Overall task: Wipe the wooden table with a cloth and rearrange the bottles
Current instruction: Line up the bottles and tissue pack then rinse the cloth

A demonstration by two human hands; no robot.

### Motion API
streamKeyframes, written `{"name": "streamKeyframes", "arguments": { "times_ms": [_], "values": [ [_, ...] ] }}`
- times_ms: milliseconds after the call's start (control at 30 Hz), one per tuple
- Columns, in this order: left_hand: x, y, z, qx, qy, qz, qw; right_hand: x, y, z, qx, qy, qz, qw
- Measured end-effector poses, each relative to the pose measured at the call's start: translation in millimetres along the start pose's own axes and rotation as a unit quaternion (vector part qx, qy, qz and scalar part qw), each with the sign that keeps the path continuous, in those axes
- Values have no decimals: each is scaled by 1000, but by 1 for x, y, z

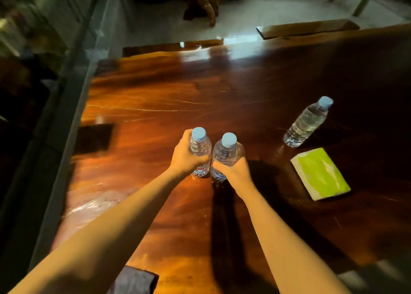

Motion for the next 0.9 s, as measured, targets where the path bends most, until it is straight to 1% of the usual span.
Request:
{"name": "streamKeyframes", "arguments": {
  "times_ms": [333,533,667,800,900],
  "values": [
    [91,-139,75,-92,-52,-12,994,-21,162,62,106,-11,4,994],
    [140,-208,101,-114,-63,-29,991,-39,245,87,137,-14,0,990],
    [167,-238,105,-115,-62,-34,991,-53,282,90,145,-8,8,989],
    [199,-260,103,-130,-86,-31,987,-69,301,84,127,32,24,991],
    [212,-272,94,-129,-77,-29,988,-71,310,80,114,23,31,993]
  ]
}}
Point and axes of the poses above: each hand's wrist, its own z-axis away from the middle knuckle, its own y-axis out of the palm, x = y × z, the point moved 6 cm from there along -z, towards the middle knuckle, and after that the axes turned 13 degrees about -z, right-handed, at the moved point
